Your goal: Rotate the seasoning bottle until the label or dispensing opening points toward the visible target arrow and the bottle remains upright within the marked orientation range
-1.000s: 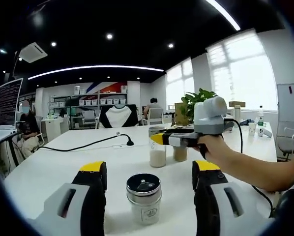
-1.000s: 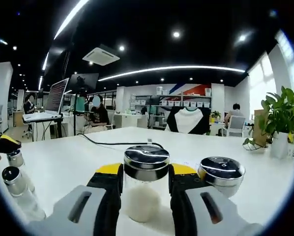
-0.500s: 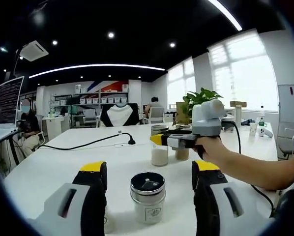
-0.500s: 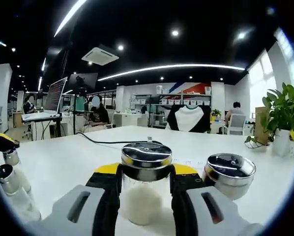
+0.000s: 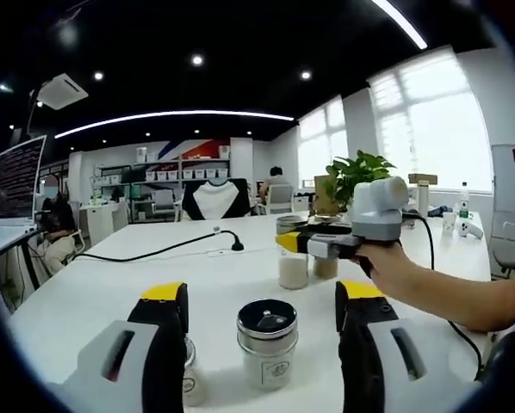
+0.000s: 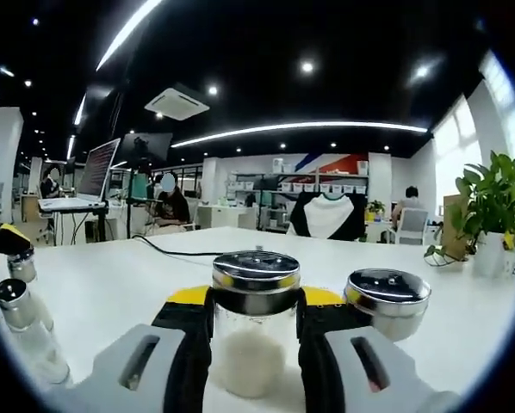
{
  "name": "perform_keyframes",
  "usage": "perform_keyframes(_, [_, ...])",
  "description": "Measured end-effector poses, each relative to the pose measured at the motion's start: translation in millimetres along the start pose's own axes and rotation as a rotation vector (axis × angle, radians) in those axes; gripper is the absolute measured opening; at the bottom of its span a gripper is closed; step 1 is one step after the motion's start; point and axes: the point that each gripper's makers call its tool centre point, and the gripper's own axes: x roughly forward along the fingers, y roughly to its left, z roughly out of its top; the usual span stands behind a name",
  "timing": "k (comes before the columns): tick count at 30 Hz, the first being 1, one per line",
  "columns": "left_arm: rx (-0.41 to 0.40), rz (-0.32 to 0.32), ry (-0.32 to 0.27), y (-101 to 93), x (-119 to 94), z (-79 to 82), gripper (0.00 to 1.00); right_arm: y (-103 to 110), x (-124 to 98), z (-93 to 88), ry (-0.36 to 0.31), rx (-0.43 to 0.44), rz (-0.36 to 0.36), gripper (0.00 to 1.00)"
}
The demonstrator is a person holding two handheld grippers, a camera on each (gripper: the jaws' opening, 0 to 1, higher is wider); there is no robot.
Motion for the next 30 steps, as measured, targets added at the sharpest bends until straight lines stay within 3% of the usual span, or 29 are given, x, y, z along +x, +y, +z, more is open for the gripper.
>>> perform_keyframes(6, [0.009, -0.016, -0.017, -4.3, 1.3, 6.6, 0.74, 3.6, -8.2, 9.8, -0.024, 0.005, 0.009, 0.35])
perform_keyframes(13, [0.021, -0.023, -0.025, -9.3, -0.1, 9.4, 0.74, 0.8, -19.5, 9.4, -0.013, 0.006, 0.008, 0.35])
perform_keyframes(23, [0.048, -0.053, -0.005, -26.3, 1.6, 7.1, 0.72, 19.3, -52.2, 26.6, -0.057, 0.051, 0.094, 0.35])
perform_keyframes(30, [0.046, -0.053, -0.027, -32.2, 0.8, 9.9, 0.71, 20.5, -74.9, 34.0, -0.085, 0.036, 0.078, 0.35])
